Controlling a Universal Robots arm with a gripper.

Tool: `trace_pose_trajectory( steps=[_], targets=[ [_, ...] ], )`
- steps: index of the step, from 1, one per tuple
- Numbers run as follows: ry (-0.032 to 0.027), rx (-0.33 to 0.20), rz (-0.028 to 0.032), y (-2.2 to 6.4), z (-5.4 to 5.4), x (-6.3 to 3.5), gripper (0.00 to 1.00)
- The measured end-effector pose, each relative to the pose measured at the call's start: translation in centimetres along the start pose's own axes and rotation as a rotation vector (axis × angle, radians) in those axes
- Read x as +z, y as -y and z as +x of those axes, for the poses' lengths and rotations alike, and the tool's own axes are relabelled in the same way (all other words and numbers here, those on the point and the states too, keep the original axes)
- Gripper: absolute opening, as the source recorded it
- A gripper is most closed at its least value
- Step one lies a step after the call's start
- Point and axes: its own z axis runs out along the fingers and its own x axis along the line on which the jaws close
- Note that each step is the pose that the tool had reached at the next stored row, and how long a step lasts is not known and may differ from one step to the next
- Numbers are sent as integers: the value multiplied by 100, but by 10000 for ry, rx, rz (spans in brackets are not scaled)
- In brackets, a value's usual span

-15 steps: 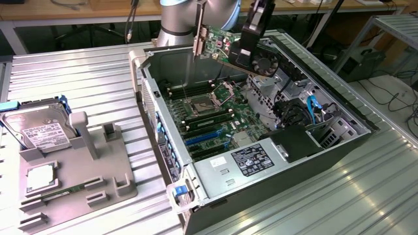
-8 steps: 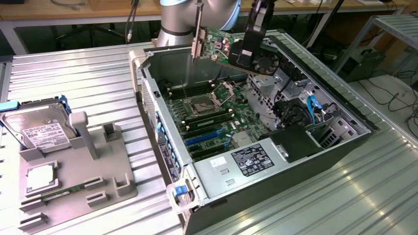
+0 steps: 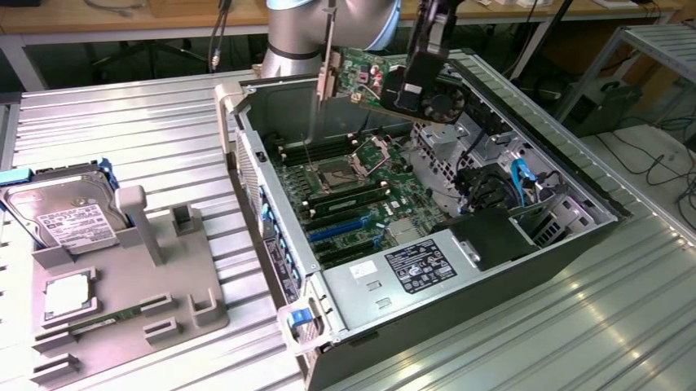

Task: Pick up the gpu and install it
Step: 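Insert the gpu into the slot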

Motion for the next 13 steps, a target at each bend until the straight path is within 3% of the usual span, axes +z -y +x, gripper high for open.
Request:
trace_pose_trajectory(
  steps=[13],
  targets=[
    [-24, -1288, -23, 7, -5, 0, 28]
  ],
)
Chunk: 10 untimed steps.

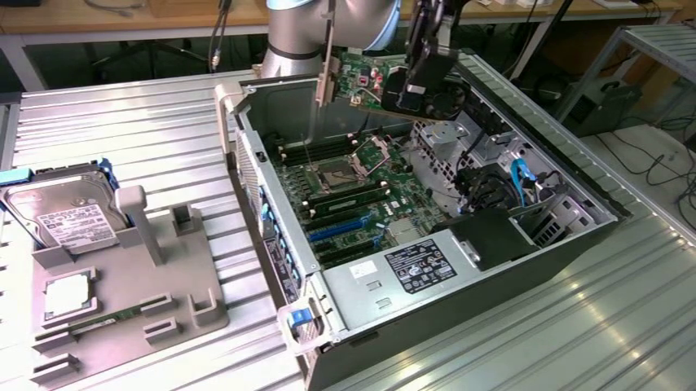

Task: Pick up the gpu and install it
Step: 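Insert the gpu into the slot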

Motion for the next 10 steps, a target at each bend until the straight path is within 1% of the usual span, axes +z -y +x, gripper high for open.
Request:
trace_pose_trajectory(
  steps=[10],
  targets=[
    [-25, -978, -9, 2, -1, 0, 28]
  ],
)
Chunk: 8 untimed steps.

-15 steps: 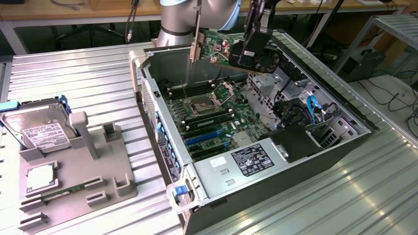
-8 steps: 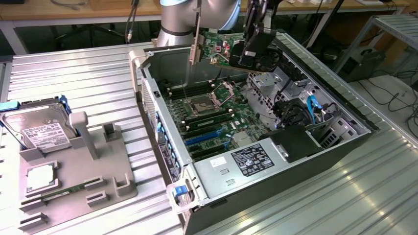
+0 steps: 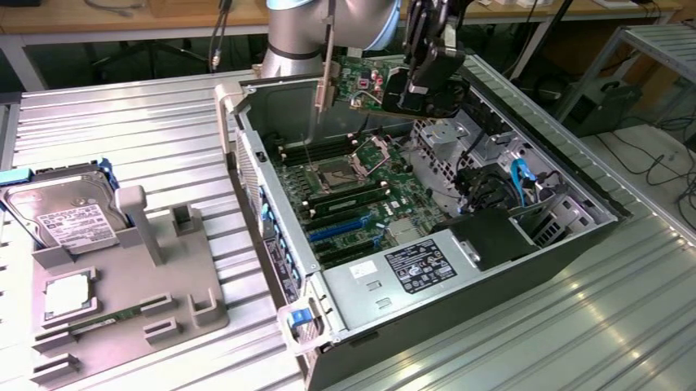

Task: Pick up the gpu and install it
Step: 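Insert the gpu into the slot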

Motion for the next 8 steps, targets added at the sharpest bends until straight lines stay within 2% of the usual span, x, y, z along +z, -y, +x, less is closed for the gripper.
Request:
trace_pose_trajectory(
  steps=[8],
  targets=[
    [-18, -747, -8, 3, -1, 0, 28]
  ],
)
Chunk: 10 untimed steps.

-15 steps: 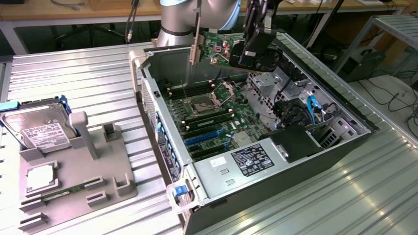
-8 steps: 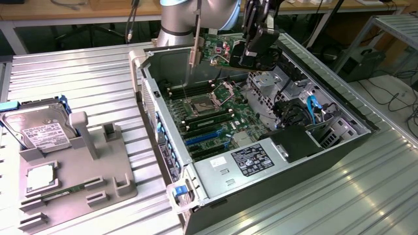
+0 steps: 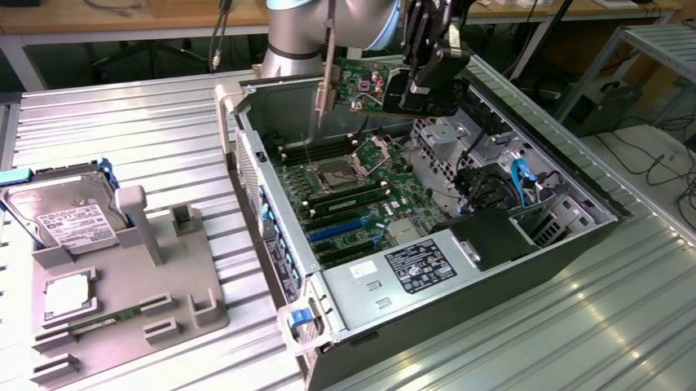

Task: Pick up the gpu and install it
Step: 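Insert the gpu into the slot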

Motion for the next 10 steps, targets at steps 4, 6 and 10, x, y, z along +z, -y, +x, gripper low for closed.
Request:
trace_pose_trajectory(
  steps=[4, 6, 10],
  targets=[
    [-5, -390, -4, 3, -1, 0, 28],
    [-8, -580, -6, 5, -2, 0, 28],
    [-12, -937, -9, 6, -2, 0, 28]
  ],
)
